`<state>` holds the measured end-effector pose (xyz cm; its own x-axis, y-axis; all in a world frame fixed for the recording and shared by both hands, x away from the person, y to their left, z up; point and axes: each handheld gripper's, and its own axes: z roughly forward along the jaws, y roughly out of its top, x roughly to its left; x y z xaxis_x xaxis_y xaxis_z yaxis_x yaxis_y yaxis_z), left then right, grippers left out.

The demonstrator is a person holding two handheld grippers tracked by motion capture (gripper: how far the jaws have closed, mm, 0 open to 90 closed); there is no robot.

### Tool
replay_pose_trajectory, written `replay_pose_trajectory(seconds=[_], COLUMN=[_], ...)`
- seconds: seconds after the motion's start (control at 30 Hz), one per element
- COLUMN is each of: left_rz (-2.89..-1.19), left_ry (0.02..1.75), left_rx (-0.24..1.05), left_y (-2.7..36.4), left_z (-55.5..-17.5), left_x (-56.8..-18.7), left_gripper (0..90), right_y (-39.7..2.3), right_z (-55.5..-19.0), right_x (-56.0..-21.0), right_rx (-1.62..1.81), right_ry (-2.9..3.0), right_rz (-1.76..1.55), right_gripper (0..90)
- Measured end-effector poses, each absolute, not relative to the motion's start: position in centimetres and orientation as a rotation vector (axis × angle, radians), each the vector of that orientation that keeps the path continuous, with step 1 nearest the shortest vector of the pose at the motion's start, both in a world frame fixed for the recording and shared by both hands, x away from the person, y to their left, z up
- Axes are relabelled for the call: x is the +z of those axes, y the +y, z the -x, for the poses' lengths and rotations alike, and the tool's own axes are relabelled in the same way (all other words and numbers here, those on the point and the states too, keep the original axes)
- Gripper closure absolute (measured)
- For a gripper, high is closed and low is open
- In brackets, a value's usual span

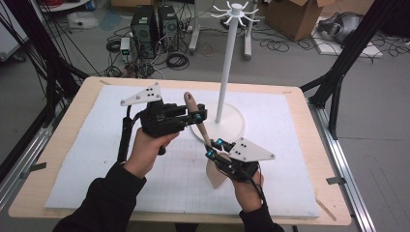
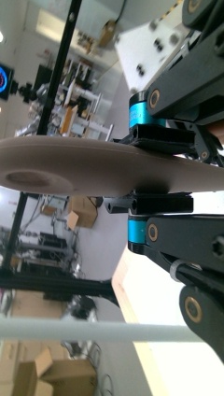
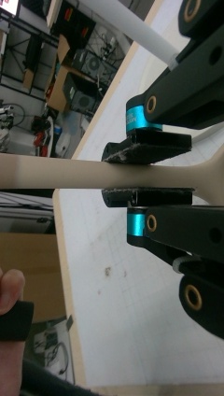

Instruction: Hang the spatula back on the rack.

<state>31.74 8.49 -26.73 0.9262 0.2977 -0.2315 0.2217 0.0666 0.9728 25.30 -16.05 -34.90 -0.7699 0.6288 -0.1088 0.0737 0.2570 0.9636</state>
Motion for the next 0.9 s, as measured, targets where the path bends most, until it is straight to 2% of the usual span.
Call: replay_pose_trajectory(seconds=[0.07, 0.17, 0.33, 0.43, 0.63, 0.77, 0.9], left_rz=[-1.522, -1.532, -1.56, -1.593, -1.613, -1.608, -1.621], left_ry=[0.398, 0.365, 0.292, 0.247, 0.165, 0.107, 0.072], left_rx=[0.051, 0.039, -0.005, -0.026, -0.065, -0.094, -0.096], left_y=[8.4, 8.3, 8.4, 8.5, 8.3, 8.2, 8.2], left_z=[-31.7, -31.6, -31.5, -31.2, -31.0, -30.8, -30.6], left_x=[-26.6, -26.5, -26.5, -26.5, -26.6, -26.6, -26.6], left_gripper=[73.5, 73.7, 73.9, 73.9, 73.8, 73.8, 73.8], right_y=[-16.2, -16.6, -17.4, -17.6, -17.0, -16.2, -15.6], right_z=[-25.3, -25.6, -26.1, -26.7, -27.7, -28.1, -28.3], right_x=[-34.8, -34.8, -34.9, -35.0, -35.1, -35.4, -35.7], right_rx=[1.559, 1.603, 1.711, 1.764, 1.826, 1.849, 1.872], right_ry=[2.063, 2.092, 2.157, 2.222, 2.338, 2.393, 2.439], right_rz=[-0.62, -0.588, -0.519, -0.48, -0.361, -0.303, -0.275], right_gripper=[75.8, 64.3, 53.3, 50.9, 52.2, 58.6, 61.3])
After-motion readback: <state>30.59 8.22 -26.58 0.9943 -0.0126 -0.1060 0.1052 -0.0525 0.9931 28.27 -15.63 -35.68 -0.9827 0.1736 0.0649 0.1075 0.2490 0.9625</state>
